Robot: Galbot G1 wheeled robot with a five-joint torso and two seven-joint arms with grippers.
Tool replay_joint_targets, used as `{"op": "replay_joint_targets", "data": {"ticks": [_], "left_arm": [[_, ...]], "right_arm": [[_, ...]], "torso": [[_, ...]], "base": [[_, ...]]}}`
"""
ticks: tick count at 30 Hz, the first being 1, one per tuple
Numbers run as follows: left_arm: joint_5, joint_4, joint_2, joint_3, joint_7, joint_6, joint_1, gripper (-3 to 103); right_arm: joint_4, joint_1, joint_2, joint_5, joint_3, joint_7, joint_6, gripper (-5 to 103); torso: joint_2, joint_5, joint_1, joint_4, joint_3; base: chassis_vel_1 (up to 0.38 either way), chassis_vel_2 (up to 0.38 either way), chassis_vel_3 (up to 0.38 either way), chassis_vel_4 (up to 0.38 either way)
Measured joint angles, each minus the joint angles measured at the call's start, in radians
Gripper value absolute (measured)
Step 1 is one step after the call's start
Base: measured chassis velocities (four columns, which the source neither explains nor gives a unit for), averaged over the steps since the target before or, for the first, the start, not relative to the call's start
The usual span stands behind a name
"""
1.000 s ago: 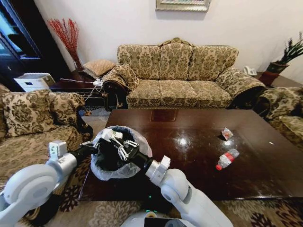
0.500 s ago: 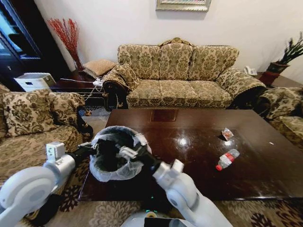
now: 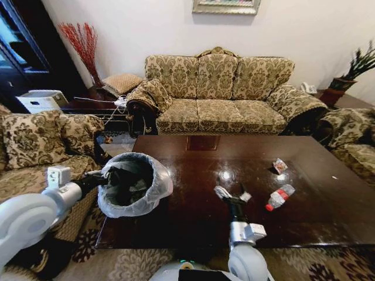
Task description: Move to the front of the table and place the trash on the table into the trash bin.
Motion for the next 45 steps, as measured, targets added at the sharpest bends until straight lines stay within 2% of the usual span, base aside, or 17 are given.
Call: {"op": "replay_joint_targets", "data": {"ticks": [4,5,7,9,14,17,20,21,27,31,34,35,38,41,43,44,45], "left_arm": [[0.004,-0.009,-0.014,0.001,-0.002,-0.002,0.006,2],[0.005,-0.012,-0.021,0.000,-0.002,-0.004,0.011,2],[0.006,-0.014,-0.023,0.000,-0.002,-0.006,0.012,2],[0.007,-0.017,-0.028,0.003,-0.002,-0.012,0.011,2],[0.007,-0.024,-0.032,0.006,-0.001,-0.017,0.010,2],[0.010,-0.027,-0.037,0.008,-0.002,-0.019,0.012,2],[0.016,-0.027,-0.039,0.013,-0.003,-0.021,0.013,2],[0.020,-0.027,-0.040,0.020,-0.004,-0.025,0.011,2],[0.023,-0.027,-0.038,0.036,-0.004,-0.031,-0.001,2],[0.023,-0.026,-0.036,0.043,-0.004,-0.034,-0.009,2],[0.028,-0.014,-0.037,0.054,-0.007,-0.040,-0.017,2],[0.028,-0.014,-0.037,0.054,-0.007,-0.040,-0.017,2],[0.033,-0.008,-0.038,0.061,-0.008,-0.045,-0.020,2],[0.037,-0.001,-0.035,0.072,-0.008,-0.049,-0.028,2],[0.037,-0.001,-0.034,0.073,-0.008,-0.050,-0.030,2],[0.037,0.002,-0.032,0.075,-0.007,-0.051,-0.032,2],[0.037,0.004,-0.032,0.075,-0.006,-0.052,-0.033,2]], "right_arm": [[-0.031,0.034,0.024,0.064,0.034,0.126,-0.003,100],[-0.052,0.062,0.025,0.108,0.051,0.184,-0.008,100],[-0.066,0.076,0.023,0.131,0.059,0.205,-0.009,100],[-0.093,0.117,0.018,0.212,0.081,0.254,-0.031,100],[-0.105,0.158,0.011,0.313,0.109,0.294,-0.084,100],[-0.121,0.194,-0.010,0.416,0.140,0.295,-0.149,100],[-0.135,0.213,-0.014,0.448,0.146,0.300,-0.173,100],[-0.158,0.234,-0.014,0.479,0.155,0.303,-0.196,100],[-0.229,0.289,-0.011,0.566,0.189,0.274,-0.251,103],[-0.249,0.307,-0.015,0.591,0.184,0.270,-0.263,95],[-0.267,0.318,-0.006,0.601,0.178,0.256,-0.261,79],[-0.267,0.318,-0.006,0.601,0.178,0.256,-0.261,79],[-0.274,0.319,-0.006,0.602,0.177,0.240,-0.255,68],[-0.281,0.321,-0.011,0.616,0.180,0.230,-0.251,52],[-0.283,0.323,-0.011,0.618,0.181,0.230,-0.251,52],[-0.287,0.326,-0.012,0.623,0.184,0.230,-0.251,41],[-0.289,0.327,-0.013,0.627,0.184,0.230,-0.251,41]], "torso": [[0.000,0.0003,0.000,0.0001,0.000],[0.000,0.0003,0.000,0.0000,0.000],[0.000,0.0004,0.000,-0.0001,0.000],[0.000,0.0010,0.000,-0.0001,0.000],[0.000,0.0015,0.000,-0.0003,0.000],[0.000,-0.0009,0.000,-0.0002,0.000],[0.000,-0.0011,0.000,0.0001,0.000],[0.000,-0.0003,0.000,0.0009,0.000],[0.000,0.0012,0.000,0.0000,0.000],[0.000,0.0001,0.000,-0.0002,0.000],[0.000,-0.0001,0.000,0.0000,0.000],[0.000,-0.0001,0.000,0.0000,0.000],[0.000,-0.0001,0.000,0.0002,0.000],[0.000,0.0003,0.000,0.0000,0.000],[0.000,0.0004,0.000,0.0000,0.000],[0.000,0.0004,0.000,-0.0001,0.000],[0.000,0.0004,0.000,-0.0001,0.000]], "base": [[-0.206,-0.213,0.206,0.210],[-0.253,-0.279,0.252,0.239],[-0.251,-0.279,0.252,0.235],[-0.227,-0.190,0.203,0.174],[-0.143,-0.128,0.115,0.085],[0.000,0.000,0.000,0.000],[0.059,0.049,-0.023,-0.017],[0.087,0.063,-0.037,-0.014],[0.015,0.005,-0.004,-0.002],[0.000,0.000,0.000,0.000],[0.000,0.000,0.000,0.000],[0.000,0.000,0.000,0.000],[0.000,0.000,0.000,0.000],[0.000,0.000,0.000,0.000],[0.000,0.000,0.000,0.000],[0.000,0.000,0.000,0.000],[0.000,0.000,0.000,0.000]]}}
